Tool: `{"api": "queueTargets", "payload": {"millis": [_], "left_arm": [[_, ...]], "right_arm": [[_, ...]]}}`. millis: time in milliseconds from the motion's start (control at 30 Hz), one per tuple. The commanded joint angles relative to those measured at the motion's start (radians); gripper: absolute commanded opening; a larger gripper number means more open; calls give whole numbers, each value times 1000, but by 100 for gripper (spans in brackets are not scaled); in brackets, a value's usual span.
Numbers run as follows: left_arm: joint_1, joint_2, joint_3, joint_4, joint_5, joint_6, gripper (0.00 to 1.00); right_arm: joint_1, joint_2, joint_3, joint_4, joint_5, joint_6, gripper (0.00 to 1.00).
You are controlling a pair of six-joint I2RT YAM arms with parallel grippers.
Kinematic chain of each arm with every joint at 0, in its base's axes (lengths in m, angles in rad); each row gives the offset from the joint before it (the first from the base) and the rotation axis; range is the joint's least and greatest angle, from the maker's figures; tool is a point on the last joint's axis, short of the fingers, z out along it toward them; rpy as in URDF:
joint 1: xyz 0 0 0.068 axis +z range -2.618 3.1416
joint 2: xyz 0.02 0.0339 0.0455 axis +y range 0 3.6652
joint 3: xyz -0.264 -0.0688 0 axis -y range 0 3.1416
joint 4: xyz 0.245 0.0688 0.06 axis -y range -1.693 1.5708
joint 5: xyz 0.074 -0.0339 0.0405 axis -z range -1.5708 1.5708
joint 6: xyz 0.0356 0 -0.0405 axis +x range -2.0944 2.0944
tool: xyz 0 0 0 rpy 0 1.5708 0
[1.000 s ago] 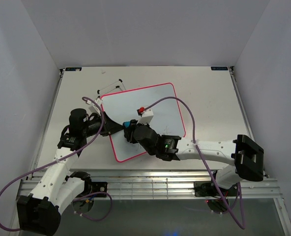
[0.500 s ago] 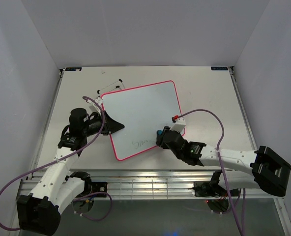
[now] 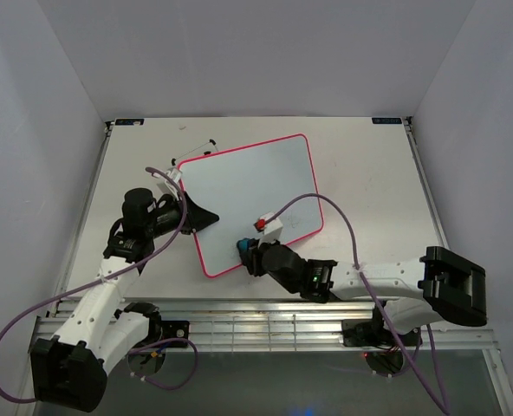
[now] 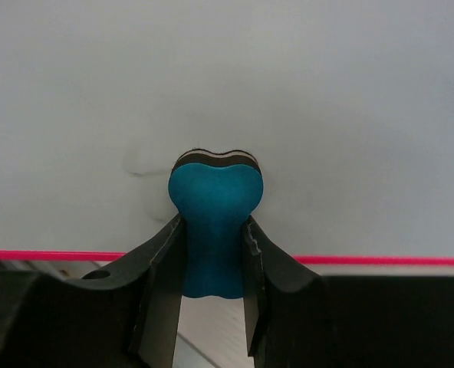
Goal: Erase the whiteboard
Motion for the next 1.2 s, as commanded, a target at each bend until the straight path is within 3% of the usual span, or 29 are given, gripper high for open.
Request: {"api": "queueTargets", "payload": {"millis": [0, 133, 267, 567, 733, 933, 1067, 1167], "left_arm": [[-46, 47, -8, -148, 5, 64, 0], [-45, 98, -21, -120, 43, 35, 0], [-45, 141, -4, -148, 23, 42, 0], [-45, 184, -4, -143, 57, 45, 0], [-45, 177, -7, -136, 63, 44, 0], [-45, 188, -8, -134, 71, 44, 0], [-45, 194, -10, -133, 77, 44, 0], [-45, 196, -11, -133, 80, 44, 0]], "right_arm": [[113, 93, 127, 234, -117, -141, 8], [144, 188, 234, 221, -104, -191, 8], [98, 155, 137, 220, -51, -179, 8], [-264, -95, -224, 58, -99, -66, 8], [-238, -143, -215, 82, -171, -118, 8], [-22, 2, 5, 191, -235, -219, 8], [4, 75, 106, 257, -373, -236, 8], [-8, 92, 129, 193, -331, -257, 8]]}}
